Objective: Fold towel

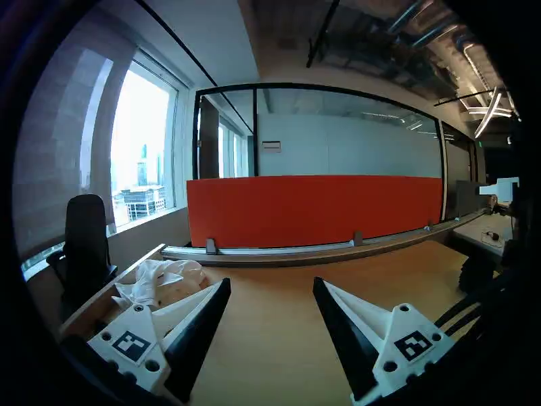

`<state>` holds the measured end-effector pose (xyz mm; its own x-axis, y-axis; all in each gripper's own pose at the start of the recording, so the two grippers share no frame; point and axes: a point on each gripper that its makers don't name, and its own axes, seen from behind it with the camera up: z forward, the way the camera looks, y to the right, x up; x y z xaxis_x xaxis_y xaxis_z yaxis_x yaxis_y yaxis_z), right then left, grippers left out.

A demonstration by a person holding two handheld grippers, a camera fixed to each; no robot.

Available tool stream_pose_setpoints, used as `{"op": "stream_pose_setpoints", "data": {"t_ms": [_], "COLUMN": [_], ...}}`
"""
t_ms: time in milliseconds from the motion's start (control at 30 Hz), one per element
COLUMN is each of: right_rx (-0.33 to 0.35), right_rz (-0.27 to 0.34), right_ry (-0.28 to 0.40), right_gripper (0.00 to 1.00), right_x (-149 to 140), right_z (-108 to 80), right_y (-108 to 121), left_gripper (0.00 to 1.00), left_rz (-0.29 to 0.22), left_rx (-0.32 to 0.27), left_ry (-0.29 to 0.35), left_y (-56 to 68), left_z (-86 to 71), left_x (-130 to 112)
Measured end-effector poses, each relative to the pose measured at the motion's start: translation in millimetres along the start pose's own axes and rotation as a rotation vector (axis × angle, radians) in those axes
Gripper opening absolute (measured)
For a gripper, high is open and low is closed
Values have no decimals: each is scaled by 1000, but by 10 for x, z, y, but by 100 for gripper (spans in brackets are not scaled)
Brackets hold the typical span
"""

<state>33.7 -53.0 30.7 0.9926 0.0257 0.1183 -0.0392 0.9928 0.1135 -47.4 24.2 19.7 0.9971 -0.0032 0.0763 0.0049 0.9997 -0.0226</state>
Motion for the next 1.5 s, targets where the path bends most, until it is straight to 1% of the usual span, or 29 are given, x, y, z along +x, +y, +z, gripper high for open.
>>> {"op": "stream_pose_setpoints", "data": {"t_ms": [100, 267, 467, 700, 1067, 1500], "right_rx": [-3, -26, -59, -70, -68, -76], "right_rz": [4, 5, 3, -2, 7, -18], "right_ry": [4, 22, 31, 37, 63, 65], "right_gripper": [100, 100, 100, 100, 100, 100], "right_x": [66, 145, 133, 31, -172, -344], "right_z": [-5, -19, -62, -119, -180, -198], "right_y": [-11, 34, 110, 112, 100, 80], "left_gripper": [90, 90, 90, 90, 90, 90], "left_rz": [-1, 6, 10, 0, 0, -34], "left_rx": [5, 5, 16, 19, 22, 34], "left_ry": [8, 23, 34, 53, 88, 96], "left_y": [-26, -54, -89, -114, -137, -248], "left_z": [6, 12, -10, -18, 28, 123], "left_x": [-74, -227, -460, -735, -1072, -1385]}}
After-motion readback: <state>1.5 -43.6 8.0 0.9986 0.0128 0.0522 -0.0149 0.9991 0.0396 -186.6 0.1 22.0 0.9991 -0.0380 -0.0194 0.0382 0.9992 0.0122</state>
